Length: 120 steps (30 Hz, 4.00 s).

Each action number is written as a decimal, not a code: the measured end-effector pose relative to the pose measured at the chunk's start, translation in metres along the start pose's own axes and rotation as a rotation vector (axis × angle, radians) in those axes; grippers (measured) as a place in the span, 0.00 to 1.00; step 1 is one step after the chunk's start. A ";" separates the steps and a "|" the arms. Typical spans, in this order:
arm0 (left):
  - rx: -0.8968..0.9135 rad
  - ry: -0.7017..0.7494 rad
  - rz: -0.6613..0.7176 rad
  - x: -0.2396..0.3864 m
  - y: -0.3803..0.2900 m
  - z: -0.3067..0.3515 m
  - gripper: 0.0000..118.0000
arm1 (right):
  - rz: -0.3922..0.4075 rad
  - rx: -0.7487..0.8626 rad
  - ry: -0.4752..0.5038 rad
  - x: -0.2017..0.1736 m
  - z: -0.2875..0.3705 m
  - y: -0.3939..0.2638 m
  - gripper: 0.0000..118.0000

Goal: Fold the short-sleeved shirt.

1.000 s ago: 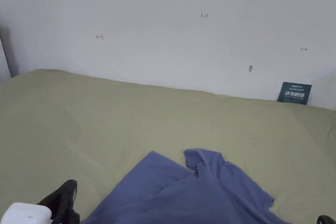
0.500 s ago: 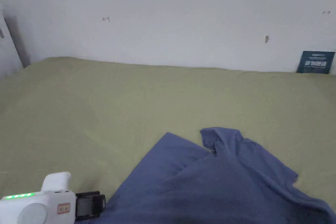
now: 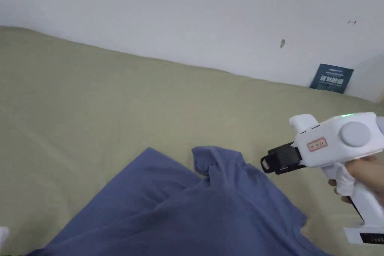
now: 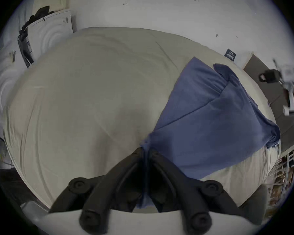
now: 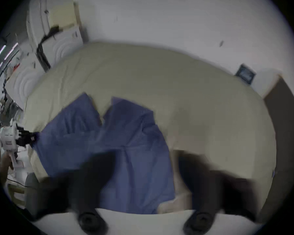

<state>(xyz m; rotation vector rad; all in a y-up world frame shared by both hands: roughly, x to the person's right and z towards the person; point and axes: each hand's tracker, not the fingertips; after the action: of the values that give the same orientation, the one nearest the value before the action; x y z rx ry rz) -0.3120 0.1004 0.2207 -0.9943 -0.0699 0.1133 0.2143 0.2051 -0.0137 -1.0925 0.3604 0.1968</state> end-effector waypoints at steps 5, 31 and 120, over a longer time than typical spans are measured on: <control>-0.007 -0.014 0.040 -0.001 0.001 -0.003 0.05 | -0.022 -0.164 -0.042 0.020 -0.099 0.048 0.85; 0.320 -0.039 -0.145 0.017 0.154 0.089 0.05 | -0.091 0.426 -0.123 0.002 0.144 0.035 0.00; 0.247 0.058 0.032 -0.058 -0.088 0.101 0.69 | -0.439 0.368 -0.305 -0.139 0.146 -0.398 0.86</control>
<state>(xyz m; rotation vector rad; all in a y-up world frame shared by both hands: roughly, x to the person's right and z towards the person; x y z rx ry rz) -0.3747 0.1293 0.3492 -0.7520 0.0132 0.1188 0.2452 0.1591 0.4293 -0.7388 -0.1193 -0.0928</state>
